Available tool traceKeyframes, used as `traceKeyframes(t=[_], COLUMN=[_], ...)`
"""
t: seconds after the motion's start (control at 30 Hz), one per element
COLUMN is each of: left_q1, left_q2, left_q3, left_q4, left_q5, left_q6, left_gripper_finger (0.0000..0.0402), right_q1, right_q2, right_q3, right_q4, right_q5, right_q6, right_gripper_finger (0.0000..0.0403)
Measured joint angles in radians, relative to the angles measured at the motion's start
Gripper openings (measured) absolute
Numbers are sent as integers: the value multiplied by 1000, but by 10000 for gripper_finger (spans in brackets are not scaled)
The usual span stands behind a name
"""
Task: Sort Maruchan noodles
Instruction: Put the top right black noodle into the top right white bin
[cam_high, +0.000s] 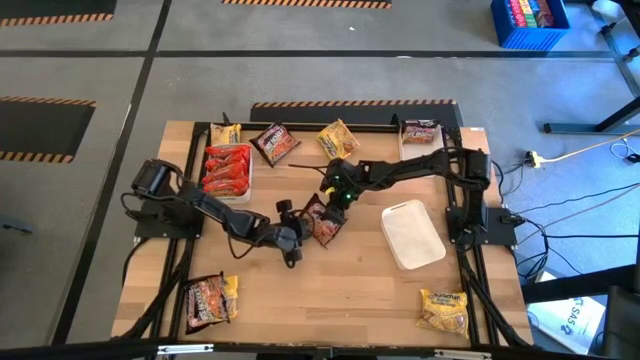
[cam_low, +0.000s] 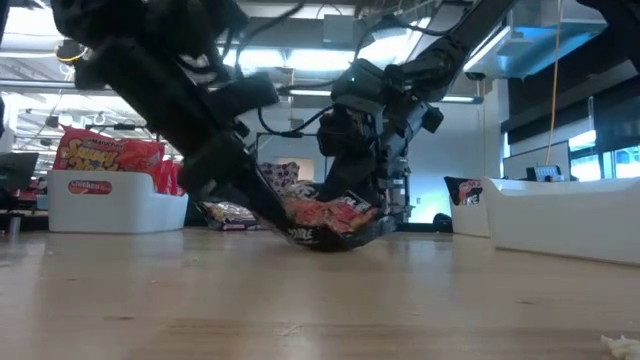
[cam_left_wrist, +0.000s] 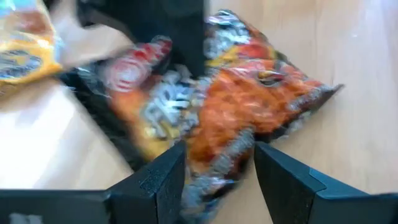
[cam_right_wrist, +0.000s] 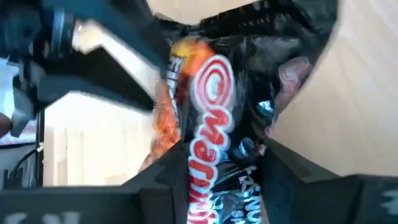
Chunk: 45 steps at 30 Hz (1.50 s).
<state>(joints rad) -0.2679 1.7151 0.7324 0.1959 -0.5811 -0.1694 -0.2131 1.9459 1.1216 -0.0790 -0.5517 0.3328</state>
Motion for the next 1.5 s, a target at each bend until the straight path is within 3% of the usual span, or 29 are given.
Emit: traceKeyframes(t=[0.43,0.57,0.67,0.93,1.07,1.23,1.37,1.5], left_q1=[-61,-61,-61,-61,-54,-19,16,42], left_q2=[-42,-42,-42,-41,-40,-5,38,82], left_q3=[1,0,0,-1,-1,-1,-1,-2], left_q4=[-82,-81,-76,22,59,155,218,227], left_q5=[9,13,14,16,19,35,114,128], left_q6=[42,42,42,50,68,50,40,11], left_gripper_finger=[184,184,184,184,184,184,184,184], right_q1=[0,-1,6,11,-26,-83,-97,-85], right_q2=[-147,-146,-125,-43,-56,-81,-56,-24], right_q3=[-2,-3,-3,-3,8,50,34,14], right_q4=[-151,-165,-151,-81,-161,-247,-207,-187], right_q5=[150,129,134,159,130,131,71,52], right_q6=[-135,-132,-129,-95,-132,-155,-145,-128], right_gripper_finger=[78,70,96,246,297,321,323,323])
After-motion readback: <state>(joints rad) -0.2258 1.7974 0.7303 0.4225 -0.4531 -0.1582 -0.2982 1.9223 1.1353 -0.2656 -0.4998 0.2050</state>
